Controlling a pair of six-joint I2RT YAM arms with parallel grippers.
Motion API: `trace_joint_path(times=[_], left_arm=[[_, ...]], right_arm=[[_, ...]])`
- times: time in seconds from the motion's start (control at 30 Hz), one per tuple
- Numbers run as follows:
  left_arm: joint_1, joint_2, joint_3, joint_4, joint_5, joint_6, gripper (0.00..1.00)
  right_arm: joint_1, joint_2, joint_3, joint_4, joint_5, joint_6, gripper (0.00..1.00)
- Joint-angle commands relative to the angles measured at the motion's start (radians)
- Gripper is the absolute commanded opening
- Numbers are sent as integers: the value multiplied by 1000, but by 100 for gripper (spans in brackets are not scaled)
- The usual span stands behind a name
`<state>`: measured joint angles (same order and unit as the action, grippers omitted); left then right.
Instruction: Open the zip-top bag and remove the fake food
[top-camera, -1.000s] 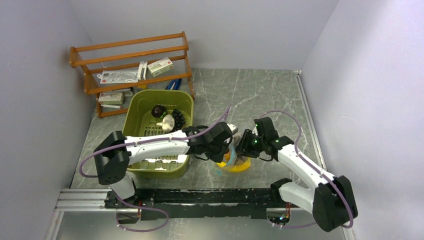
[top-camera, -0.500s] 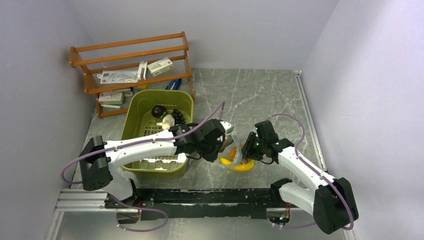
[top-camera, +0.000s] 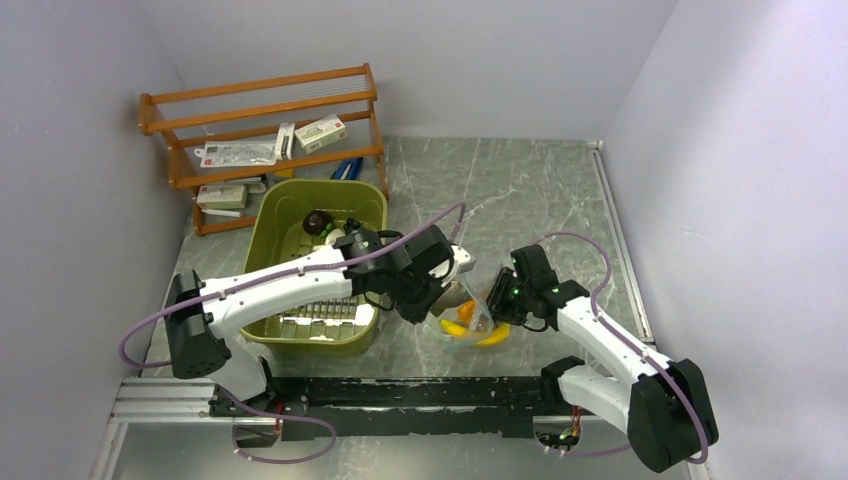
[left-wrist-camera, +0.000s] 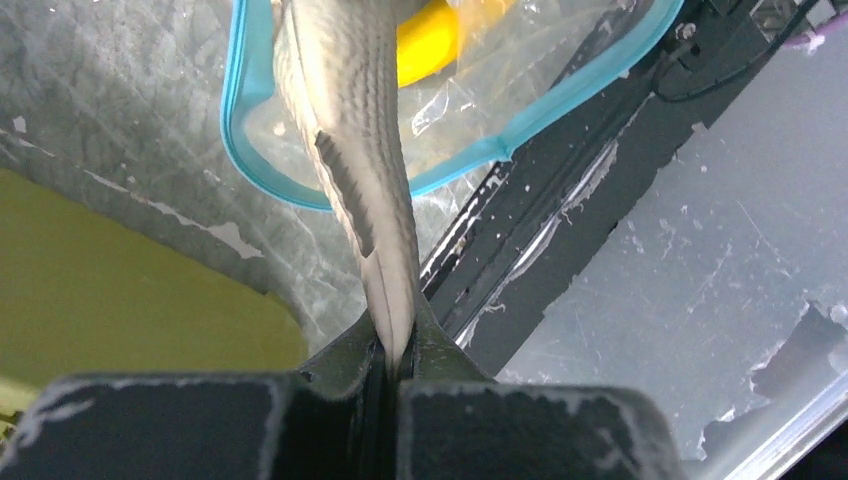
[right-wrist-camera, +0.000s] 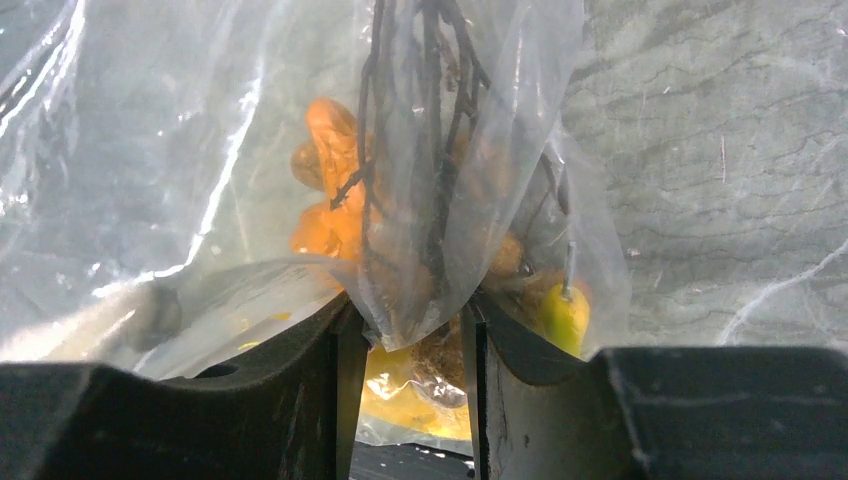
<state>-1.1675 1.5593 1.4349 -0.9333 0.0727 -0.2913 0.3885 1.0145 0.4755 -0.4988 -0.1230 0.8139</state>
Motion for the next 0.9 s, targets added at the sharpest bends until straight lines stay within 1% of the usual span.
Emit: trace_joint_path(times=[0.0, 0.07, 0.17, 0.33, 0.43, 0.6, 0.67, 0.7, 0.77, 0.87], left_arm=[[2, -37, 95, -86, 101, 38, 7], [1, -48, 115, -89, 157, 32, 7], [2, -46, 163, -162, 155, 29, 7], [1, -23, 244, -376, -20, 6, 7], [1, -35, 275, -435, -81, -13, 7], [3, -74, 309, -433, -158, -38, 7], [9, -85, 314, -437, -230, -50, 7], [18, -91, 311, -434, -273, -86, 7], [64, -102, 305, -423, -314, -98, 7], [143, -125, 289, -385, -338, -102, 7]], right_arm=[[5, 9, 18, -42, 22, -2, 38], [4, 9, 23, -48, 15, -7, 38], [4, 11, 38, -59, 25, -17, 38], [4, 19, 54, -64, 25, -26, 38], [4, 12, 44, -53, 17, -18, 38], [4, 20, 35, -43, 5, -18, 38], [4, 24, 44, -56, 13, -24, 38], [4, 23, 47, -60, 17, -26, 38], [4, 19, 49, -62, 20, -25, 38], [4, 13, 51, -61, 18, -21, 38]])
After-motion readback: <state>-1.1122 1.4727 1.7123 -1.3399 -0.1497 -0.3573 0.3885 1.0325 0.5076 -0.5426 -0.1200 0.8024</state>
